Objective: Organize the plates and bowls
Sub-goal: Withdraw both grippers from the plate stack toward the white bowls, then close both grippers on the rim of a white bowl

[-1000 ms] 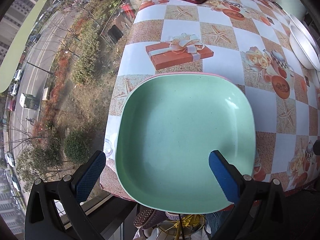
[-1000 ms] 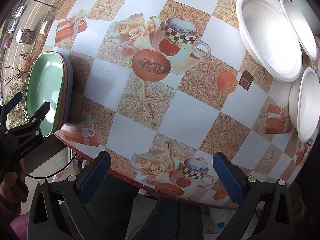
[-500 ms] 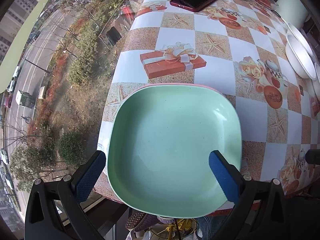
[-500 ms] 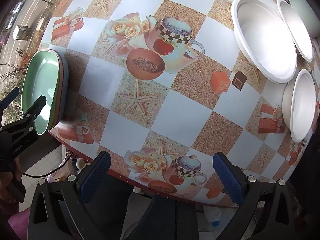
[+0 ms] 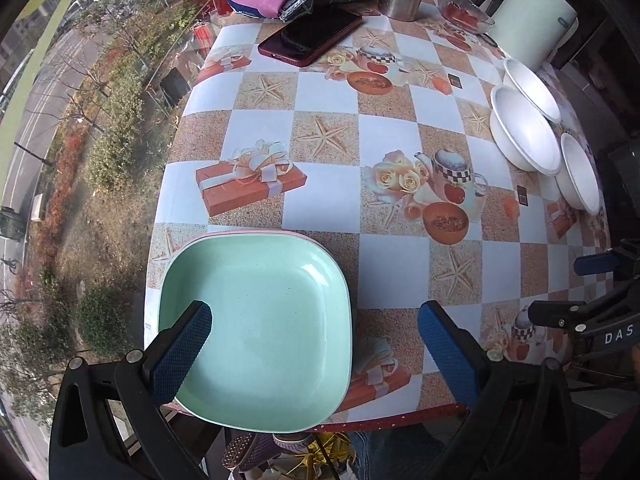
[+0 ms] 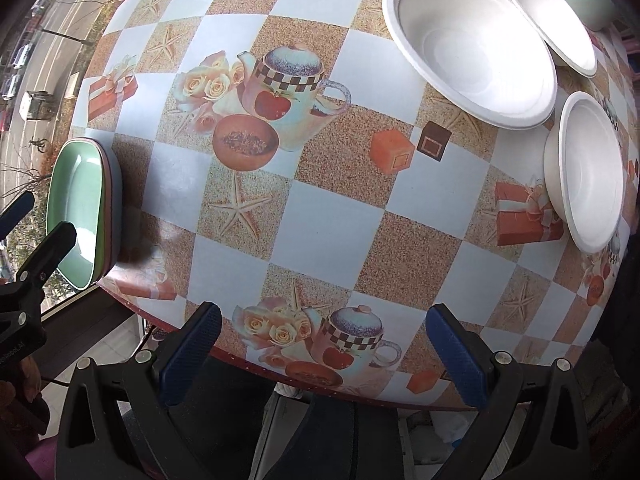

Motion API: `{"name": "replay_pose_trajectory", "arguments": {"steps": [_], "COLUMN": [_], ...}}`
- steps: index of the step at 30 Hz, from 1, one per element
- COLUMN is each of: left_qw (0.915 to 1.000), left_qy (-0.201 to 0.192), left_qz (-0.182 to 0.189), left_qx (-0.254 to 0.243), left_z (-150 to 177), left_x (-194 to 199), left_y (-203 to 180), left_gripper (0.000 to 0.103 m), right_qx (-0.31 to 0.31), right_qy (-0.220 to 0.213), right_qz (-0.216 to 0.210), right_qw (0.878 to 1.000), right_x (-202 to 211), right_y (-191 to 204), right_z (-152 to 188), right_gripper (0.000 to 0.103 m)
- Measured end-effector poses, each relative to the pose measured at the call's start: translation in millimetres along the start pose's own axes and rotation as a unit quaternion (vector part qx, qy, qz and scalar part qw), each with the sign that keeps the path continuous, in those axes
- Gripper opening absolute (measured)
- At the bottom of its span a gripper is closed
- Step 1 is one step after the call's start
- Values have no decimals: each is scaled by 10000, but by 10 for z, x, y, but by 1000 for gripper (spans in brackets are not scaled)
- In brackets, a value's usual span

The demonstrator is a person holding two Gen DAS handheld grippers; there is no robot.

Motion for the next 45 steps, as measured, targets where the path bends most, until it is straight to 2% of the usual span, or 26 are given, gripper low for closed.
{"name": "replay_pose_trajectory", "arguments": {"steps": [4,9,16,20,24,30,34,43,44,45], "left_qw": [9993,9970,9936,9930,9929,9879,9823,9637,9614,9595], "left_qy": [126,315,477,457,359,180,121,275,320,355], "left_qz": [334,542,594,480,251,-53,-197,-161,-163,-161], "left_qx": [-90,-462,-829,-980,-1109,-1542,-1859,-2653,-2727,-2791], "left_z": [-129,-238,-495,-732,-1064,-1649,-1976,-2361,-2376,-2389], "left_x": [15,-13,-99,-119,-125,-234,-365,-799,-856,-907], "left_y": [-266,-623,-1092,-1272,-1350,-1464,-1528,-1838,-1865,-1893], "left_gripper": [103,103,103,103,103,103,103,98,98,95], "right_qx": [-324,-879,-1821,-2173,-2660,-3806,-4245,-4844,-4861,-4870], "right_qy": [-154,-276,-376,-416,-528,-668,-704,-653,-643,-643], "right_qz": [-170,-333,-617,-853,-1394,-2127,-2289,-2439,-2448,-2467], "right_qw": [9992,9952,9806,9715,9524,8975,8732,8376,8364,8353], "right_x": [56,64,59,59,83,17,-50,-179,-190,-194], "right_y": [-169,-524,-1169,-1329,-1307,-1333,-1327,-1503,-1503,-1505], "right_z": [-1,50,197,138,-98,-465,-644,-825,-847,-865], "right_gripper": [103,103,103,103,103,103,103,103,98,89]}}
Point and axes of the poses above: each gripper's, at about its wrist camera, not at the fingertips, and x roughly against the way its jaws point, y to its left, z to its underside, the point moved 9 cm from there along -x, roughly the way its jaws point, and after that the axes turned 7 degrees about -x, right-handed, at the moved point
